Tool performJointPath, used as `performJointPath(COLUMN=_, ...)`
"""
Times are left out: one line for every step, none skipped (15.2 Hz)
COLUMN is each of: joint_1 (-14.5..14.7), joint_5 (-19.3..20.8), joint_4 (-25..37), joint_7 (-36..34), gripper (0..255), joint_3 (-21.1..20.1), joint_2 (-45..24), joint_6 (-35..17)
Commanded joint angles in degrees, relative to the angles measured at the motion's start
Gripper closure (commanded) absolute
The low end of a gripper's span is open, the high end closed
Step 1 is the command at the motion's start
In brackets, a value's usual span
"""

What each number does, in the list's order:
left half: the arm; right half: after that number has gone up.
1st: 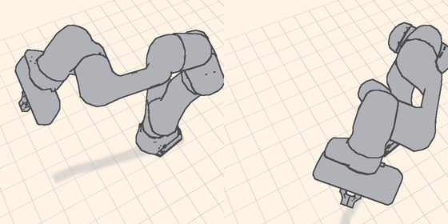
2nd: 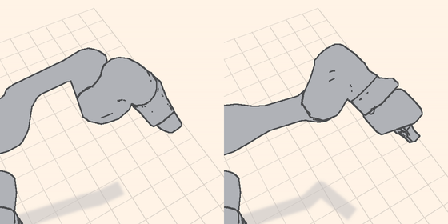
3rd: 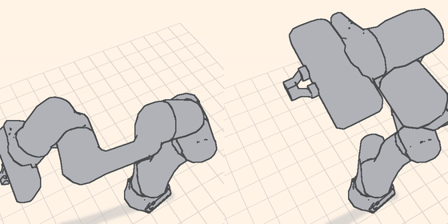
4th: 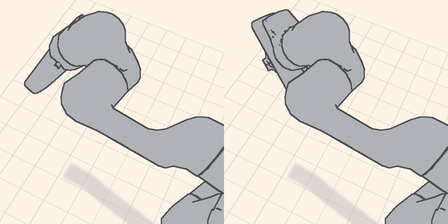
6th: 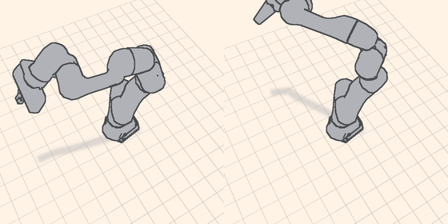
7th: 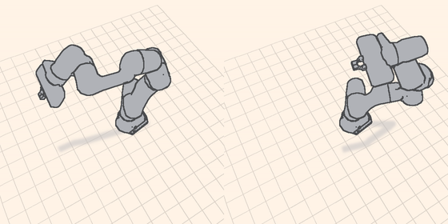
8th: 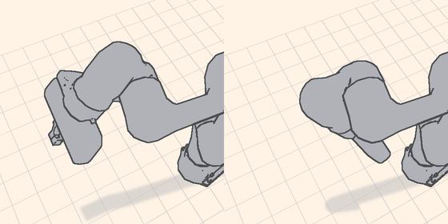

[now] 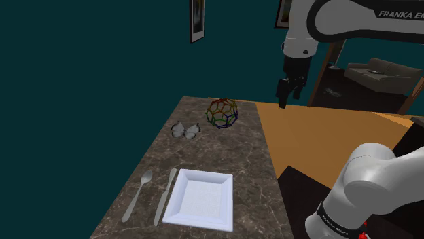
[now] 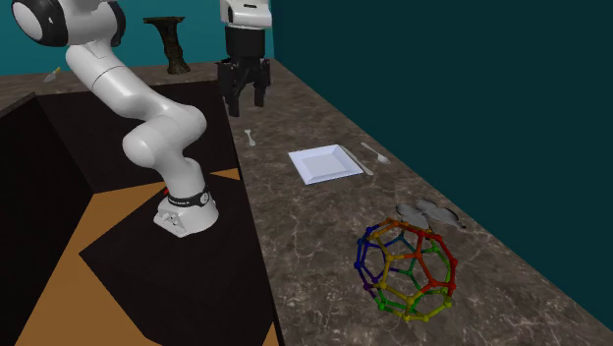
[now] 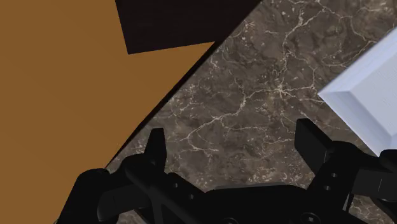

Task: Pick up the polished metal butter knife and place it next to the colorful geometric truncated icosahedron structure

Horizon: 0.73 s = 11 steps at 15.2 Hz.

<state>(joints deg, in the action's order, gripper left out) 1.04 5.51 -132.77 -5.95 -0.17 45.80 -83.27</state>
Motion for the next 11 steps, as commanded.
performJointPath(joint_1=0.0, joint_5=0.0, joint_4=0.0, joint_7=0.0, gripper=0, joint_3=0.0, joint_2=0.0, joint_6=0.0)
performJointPath(joint_1=0.2, joint_5=-0.7, joint_4=-1.1, joint_7=-1.4, gripper=0, joint_3=-0.9, joint_2=-0.2, joint_6=-1.7)
performJointPath(joint_1=0.5, joint_5=-1.4, joint_4=-2.1, joint_7=-2.7, gripper=0, joint_3=-1.9, joint_2=-0.6, joint_6=-3.3)
performJointPath(joint_1=0.7, joint_5=-2.1, joint_4=-3.1, joint_7=-4.1, gripper=0, joint_3=-2.8, joint_2=-1.0, joint_6=-5.0)
performJointPath(joint_1=0.9, joint_5=-2.7, joint_4=-4.0, joint_7=-5.4, gripper=0, joint_3=-3.8, joint_2=-1.5, joint_6=-6.8)
performJointPath(joint_1=1.1, joint_5=-3.4, joint_4=-4.8, joint_7=-6.8, gripper=0, joint_3=-4.8, joint_2=-2.1, joint_6=-8.5)
performJointPath(joint_1=1.4, joint_5=-4.0, joint_4=-5.5, joint_7=-8.1, gripper=0, joint_3=-5.7, joint_2=-2.9, joint_6=-10.3)
performJointPath(joint_1=1.6, joint_5=-4.5, joint_4=-6.1, joint_7=-9.4, gripper=0, joint_3=-6.7, joint_2=-3.7, joint_6=-12.1)
performJointPath(joint_1=1.8, joint_5=-5.0, joint_4=-6.7, joint_7=-10.8, gripper=0, joint_3=-7.7, joint_2=-4.6, joint_6=-13.9)
performJointPath(joint_1=1.9, joint_5=-5.5, joint_4=-7.1, joint_7=-12.1, gripper=0, joint_3=-8.8, joint_2=-5.6, joint_6=-15.7)
performJointPath(joint_1=2.1, joint_5=-5.9, joint_4=-7.5, joint_7=-13.4, gripper=0, joint_3=-9.8, joint_2=-6.7, joint_6=-17.5)
